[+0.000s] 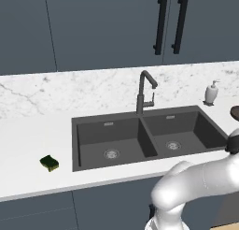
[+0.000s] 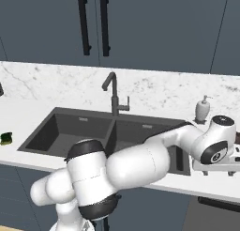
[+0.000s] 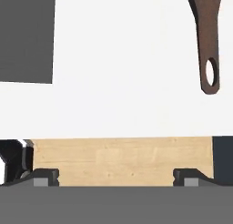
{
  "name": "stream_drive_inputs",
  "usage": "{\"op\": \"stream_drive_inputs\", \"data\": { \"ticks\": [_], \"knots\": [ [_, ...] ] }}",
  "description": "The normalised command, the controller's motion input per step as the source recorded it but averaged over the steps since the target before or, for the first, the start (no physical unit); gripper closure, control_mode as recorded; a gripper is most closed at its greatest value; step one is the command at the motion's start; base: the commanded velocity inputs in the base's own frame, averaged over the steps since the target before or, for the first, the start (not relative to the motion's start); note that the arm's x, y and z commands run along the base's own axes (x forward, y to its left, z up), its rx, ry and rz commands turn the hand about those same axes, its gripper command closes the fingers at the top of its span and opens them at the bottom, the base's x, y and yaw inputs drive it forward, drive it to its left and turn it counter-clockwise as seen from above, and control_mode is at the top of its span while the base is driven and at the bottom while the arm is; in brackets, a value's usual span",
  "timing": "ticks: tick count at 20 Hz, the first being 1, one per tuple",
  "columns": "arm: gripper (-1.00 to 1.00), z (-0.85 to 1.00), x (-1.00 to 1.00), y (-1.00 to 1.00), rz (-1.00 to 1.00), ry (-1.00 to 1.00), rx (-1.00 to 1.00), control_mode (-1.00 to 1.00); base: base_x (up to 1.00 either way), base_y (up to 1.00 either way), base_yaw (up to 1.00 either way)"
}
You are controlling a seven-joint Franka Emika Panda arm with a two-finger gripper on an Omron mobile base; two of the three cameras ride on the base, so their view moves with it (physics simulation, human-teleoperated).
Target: Pick the pan and sponge and place them into the sink. Then turn on the water.
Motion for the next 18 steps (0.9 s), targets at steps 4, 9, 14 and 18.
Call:
{"op": "stream_drive_inputs", "data": {
  "ticks": [4, 9, 14, 18],
  "knots": [
    [-1.0, 0.0, 0.29, -0.39, -0.02, -0.02, 0.0, -1.0, 0.0, 0.0, 0.0],
    [-1.0, -0.03, 0.32, -0.25, -0.05, 0.0, -0.05, -1.0, 0.0, 0.0, 0.0],
    [-1.0, -0.44, 0.03, 0.08, -0.01, -0.17, -0.26, -1.0, 0.0, 0.0, 0.0],
    [-1.0, -0.35, 0.0, 0.21, 0.0, -0.24, -0.37, -1.0, 0.0, 0.0, 0.0]
  ]
}}
